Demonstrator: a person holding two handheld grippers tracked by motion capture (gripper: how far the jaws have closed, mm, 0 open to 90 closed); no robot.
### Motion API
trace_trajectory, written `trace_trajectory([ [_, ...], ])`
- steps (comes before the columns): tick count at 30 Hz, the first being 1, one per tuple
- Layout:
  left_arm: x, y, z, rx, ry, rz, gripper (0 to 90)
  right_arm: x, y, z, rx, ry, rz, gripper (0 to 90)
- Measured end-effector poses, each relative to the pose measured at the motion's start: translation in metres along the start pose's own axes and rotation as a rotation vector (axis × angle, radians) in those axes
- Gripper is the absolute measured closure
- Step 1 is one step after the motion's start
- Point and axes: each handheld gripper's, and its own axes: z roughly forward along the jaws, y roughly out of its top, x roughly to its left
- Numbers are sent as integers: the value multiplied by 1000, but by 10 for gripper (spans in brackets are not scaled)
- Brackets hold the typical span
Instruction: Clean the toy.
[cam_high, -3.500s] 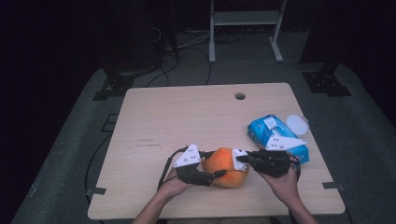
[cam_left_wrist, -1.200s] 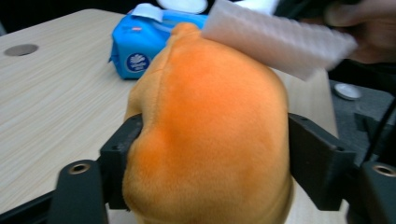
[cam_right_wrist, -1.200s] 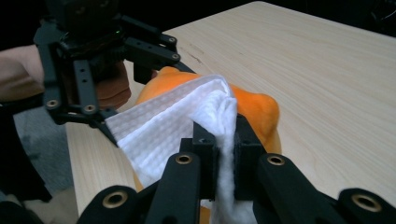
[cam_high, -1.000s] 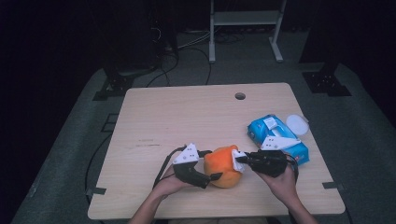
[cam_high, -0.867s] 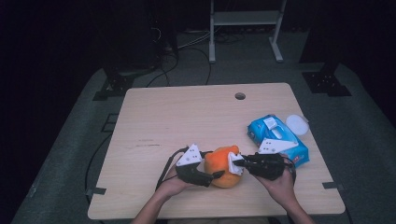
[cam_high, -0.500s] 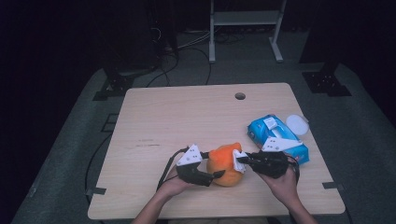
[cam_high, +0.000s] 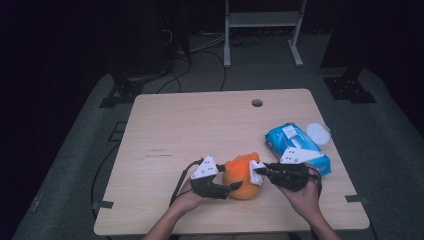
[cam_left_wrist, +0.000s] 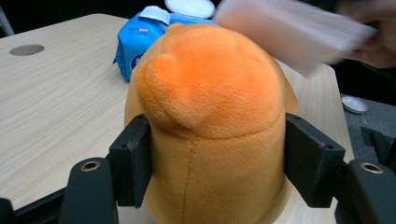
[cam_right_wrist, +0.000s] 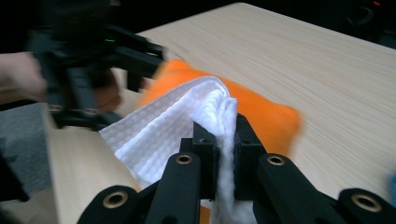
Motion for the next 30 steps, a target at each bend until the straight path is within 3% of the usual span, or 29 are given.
trace_trajectory([
  [3,1,-1,0,-4,-6,-1,322,-12,-6,0,20,-10,45,821],
  [9,3,-2,3,0,-14,-25,146,-2,-5,1,32,6,18,822],
  [14,-1,0,2,10,-6,8,275,11,-2,3,20,41,-2,822],
  [15,-5,1,4,9,-6,19,291,18,1,4,9,70,-18,823],
  [17,-7,1,5,13,-8,30,301,24,5,4,11,63,-52,823],
  [20,-8,1,5,14,-5,36,304,21,6,3,10,54,-51,824],
  [22,-12,1,6,17,-12,65,304,7,4,-2,13,8,-30,824],
  [24,-14,2,6,19,-15,79,290,0,1,-4,21,0,-10,824],
  [28,-8,2,8,16,-4,33,155,1,-1,-5,36,-11,-20,823],
  [29,-6,0,9,7,-16,-3,168,2,0,-5,38,-16,-27,823],
  [30,-6,0,9,7,-16,-3,217,4,0,-4,35,-20,-33,823],
])
